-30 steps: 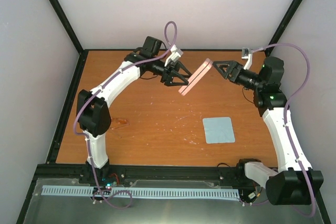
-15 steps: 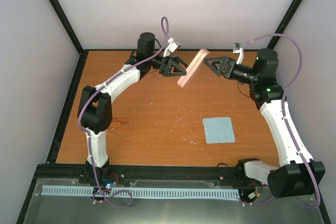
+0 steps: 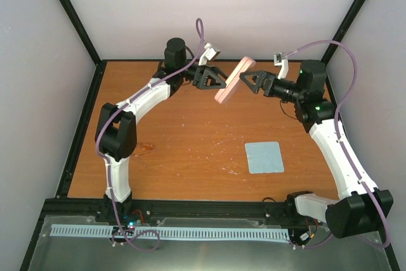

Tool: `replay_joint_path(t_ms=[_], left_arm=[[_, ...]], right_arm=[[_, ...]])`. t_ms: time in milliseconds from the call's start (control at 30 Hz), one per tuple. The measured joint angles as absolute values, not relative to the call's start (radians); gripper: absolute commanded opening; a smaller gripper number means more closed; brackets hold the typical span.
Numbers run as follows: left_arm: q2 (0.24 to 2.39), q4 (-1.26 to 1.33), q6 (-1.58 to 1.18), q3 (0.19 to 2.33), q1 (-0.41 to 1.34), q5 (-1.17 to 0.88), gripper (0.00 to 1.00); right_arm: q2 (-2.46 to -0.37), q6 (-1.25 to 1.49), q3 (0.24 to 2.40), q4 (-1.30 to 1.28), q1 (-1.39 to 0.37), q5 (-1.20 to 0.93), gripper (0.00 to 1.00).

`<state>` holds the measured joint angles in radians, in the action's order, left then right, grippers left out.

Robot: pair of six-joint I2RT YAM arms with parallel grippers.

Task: Organize the sunglasses
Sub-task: Open the sunglasses case.

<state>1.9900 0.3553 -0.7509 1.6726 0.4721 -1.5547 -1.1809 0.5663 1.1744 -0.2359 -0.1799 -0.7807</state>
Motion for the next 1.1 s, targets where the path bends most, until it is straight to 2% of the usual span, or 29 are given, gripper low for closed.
replay_joint_path(t_ms=[300, 567, 667, 800, 900, 933, 967, 1100], left_arm=[[1.99, 0.368, -0.78, 1.679, 0.474, -1.557, 0.31], [1.99, 0.376, -0.792, 1.684, 0.476, -1.557, 0.31], [1.99, 0.39, -0.796, 1.691, 0.476, -1.557, 0.32], [1.99, 0.401, -0.802, 1.696, 0.476, -1.557, 0.51], [1.99, 0.403, -0.803, 1.696, 0.475, -1.558, 0.78], [1.99, 0.403, -0.804, 1.696, 0.475, -1.559, 0.96], [1.99, 0.404, -0.804, 1.696, 0.474, -1.56, 0.99], [1.99, 0.404, -0.81, 1.697, 0.472, -1.56, 1.0]], right_arm=[[-1.23, 0.566, 1.175, -0.162, -0.198, -0.785, 0.98], [-1.25, 0.576, 1.175, -0.111, -0.222, -0.835, 0.61], [-1.25, 0.594, 1.175, -0.093, -0.22, -0.847, 0.54], [-1.25, 0.593, 1.175, -0.075, -0.22, -0.857, 0.47], [-1.25, 0.593, 1.175, -0.073, -0.22, -0.861, 0.44], [-1.25, 0.593, 1.175, -0.073, -0.22, -0.862, 0.43], [-1.25, 0.593, 1.175, -0.073, -0.22, -0.864, 0.43], [-1.25, 0.59, 1.175, -0.089, -0.221, -0.873, 0.42]])
